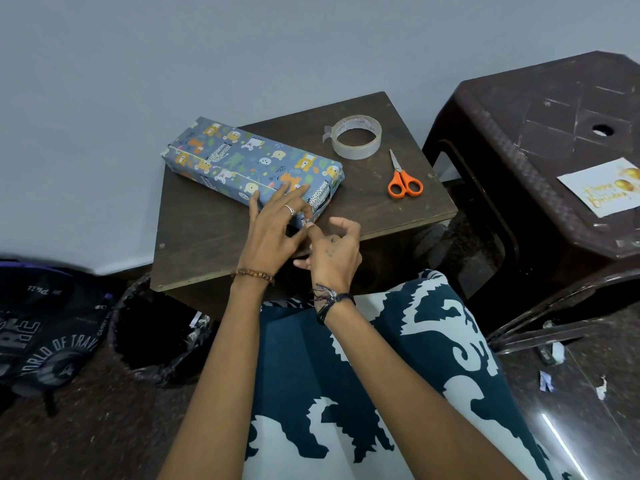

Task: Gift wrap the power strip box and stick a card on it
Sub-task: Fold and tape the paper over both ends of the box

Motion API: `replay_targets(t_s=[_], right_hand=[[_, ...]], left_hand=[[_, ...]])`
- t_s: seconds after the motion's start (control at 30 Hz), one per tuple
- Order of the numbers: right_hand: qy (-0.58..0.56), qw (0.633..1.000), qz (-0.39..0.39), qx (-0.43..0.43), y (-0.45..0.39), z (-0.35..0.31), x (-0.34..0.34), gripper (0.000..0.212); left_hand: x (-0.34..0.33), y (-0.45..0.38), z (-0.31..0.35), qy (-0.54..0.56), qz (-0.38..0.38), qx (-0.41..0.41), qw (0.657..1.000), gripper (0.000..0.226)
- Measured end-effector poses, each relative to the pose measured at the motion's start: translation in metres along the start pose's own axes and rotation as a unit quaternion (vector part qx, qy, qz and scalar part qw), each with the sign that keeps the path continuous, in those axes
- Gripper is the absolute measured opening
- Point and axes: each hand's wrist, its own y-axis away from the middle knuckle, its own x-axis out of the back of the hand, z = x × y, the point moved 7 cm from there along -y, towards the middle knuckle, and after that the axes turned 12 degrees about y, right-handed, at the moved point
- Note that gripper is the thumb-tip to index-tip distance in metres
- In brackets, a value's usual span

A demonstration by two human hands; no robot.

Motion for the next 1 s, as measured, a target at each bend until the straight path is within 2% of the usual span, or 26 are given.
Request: replay_targets(t_s=[0.1,0.3,0.6,0.7,0.8,0.9,1.0], right_hand=[[0.031,0.999,-0.026,0.028,0.004,-0.004,-0.004,0.014],[0.04,0.998,-0.03,0.044,0.003,-0.007,-0.01,0.013],[0.076,0.995,-0.043,0.041,-0.005,-0.01,-0.009,0.024],[0.093,0.993,-0.064,0.046,-0.01,-0.016,-0.006,0.016],[0.095,0.992,-0.084,-0.008,-0.022,-0.021,0.001,0.023],[0.064,0.987,-0.117,-0.085,-0.027,-0.022,0.003,0.021],[0.073,0.983,-0.126,-0.107,-0.03,-0.023,0.004,0.02]], left_hand=[[0.001,0.0,0.001,0.013,0.011,0.014,1.0,0.04],[0.001,0.0,-0.001,0.009,0.022,0.025,0.999,0.056],[0.0,-0.001,-0.001,0.023,0.045,0.041,0.998,0.05],[-0.001,0.001,-0.002,0.03,0.048,0.041,0.998,0.046],[-0.001,0.001,0.001,0.05,0.046,0.044,0.997,0.049],[-0.002,0.002,0.005,0.067,0.037,0.048,0.996,0.053],[-0.001,0.002,0.004,0.071,0.054,0.05,0.995,0.042]])
